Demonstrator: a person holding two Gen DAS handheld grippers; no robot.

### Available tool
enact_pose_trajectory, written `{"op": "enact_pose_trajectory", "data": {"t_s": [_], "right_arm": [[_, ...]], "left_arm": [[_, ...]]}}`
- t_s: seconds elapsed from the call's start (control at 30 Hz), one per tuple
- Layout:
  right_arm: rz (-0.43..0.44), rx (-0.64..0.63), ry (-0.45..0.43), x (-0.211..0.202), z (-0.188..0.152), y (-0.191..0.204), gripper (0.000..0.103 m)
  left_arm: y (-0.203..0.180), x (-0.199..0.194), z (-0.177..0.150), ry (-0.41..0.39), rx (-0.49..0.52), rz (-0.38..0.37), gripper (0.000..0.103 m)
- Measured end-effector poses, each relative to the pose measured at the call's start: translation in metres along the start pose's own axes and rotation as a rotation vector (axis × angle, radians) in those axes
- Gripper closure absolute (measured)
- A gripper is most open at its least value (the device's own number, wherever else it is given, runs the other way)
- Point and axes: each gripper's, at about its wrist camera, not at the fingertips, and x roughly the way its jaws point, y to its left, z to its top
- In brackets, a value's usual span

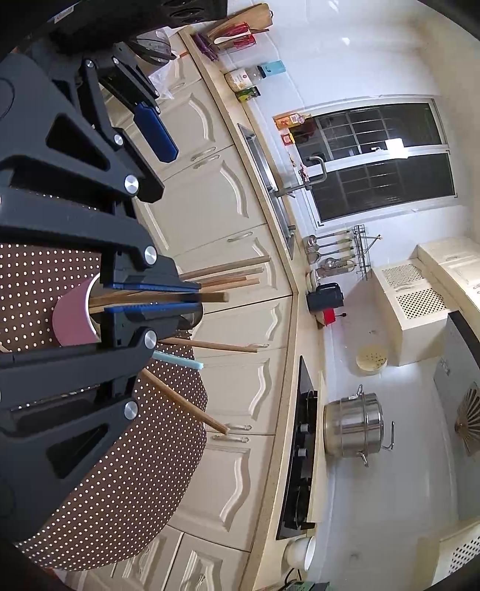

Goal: Organize utensils
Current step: 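Lower both chopsticks into the pink cup and open both tools, then move both tools back down to the last chopsticks on the table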

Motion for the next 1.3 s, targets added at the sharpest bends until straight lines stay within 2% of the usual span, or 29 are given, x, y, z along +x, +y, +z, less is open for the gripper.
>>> {"op": "enact_pose_trajectory", "data": {"t_s": [0.2,0.23,0.27,0.3,0.33,0.37,0.73,0.87,1.07,1.17,1.3], "right_arm": [[-0.008,0.006,-0.011,-0.012,0.001,0.002,0.094],[-0.009,0.007,-0.015,-0.015,0.001,0.002,0.091],[-0.01,0.007,-0.019,-0.018,0.001,0.002,0.08],[-0.012,0.009,-0.028,-0.022,0.001,0.002,0.074],[-0.011,0.011,-0.036,-0.024,0.002,0.002,0.057],[-0.006,0.012,-0.049,-0.03,0.002,0.002,0.053],[-0.065,0.02,-0.073,-0.065,-0.006,-0.013,0.049],[-0.102,0.047,-0.059,-0.073,-0.021,-0.029,0.047],[-0.154,0.108,-0.024,-0.081,-0.047,-0.058,0.045],[-0.174,0.14,0.01,-0.08,-0.062,-0.072,0.045],[-0.191,0.178,0.072,-0.074,-0.083,-0.086,0.043]], "left_arm": [[-0.001,-0.01,0.0,-0.004,0.006,-0.002,0.042],[-0.002,-0.012,0.0,-0.006,0.008,-0.002,0.042],[-0.003,-0.014,0.0,-0.007,0.009,-0.003,0.042],[-0.004,-0.016,0.0,-0.009,0.01,-0.005,0.041],[-0.005,-0.018,0.0,-0.01,0.01,-0.008,0.041],[-0.006,-0.02,-0.001,-0.01,0.012,-0.011,0.041],[-0.033,-0.033,-0.009,0.01,0.071,-0.043,0.039],[-0.043,-0.026,-0.018,0.09,0.09,-0.077,0.039],[-0.06,-0.01,-0.038,0.214,0.138,-0.087,0.039],[-0.064,0.001,-0.053,0.295,0.155,-0.108,0.039],[-0.068,0.023,-0.075,0.455,0.158,-0.137,0.039]]}}
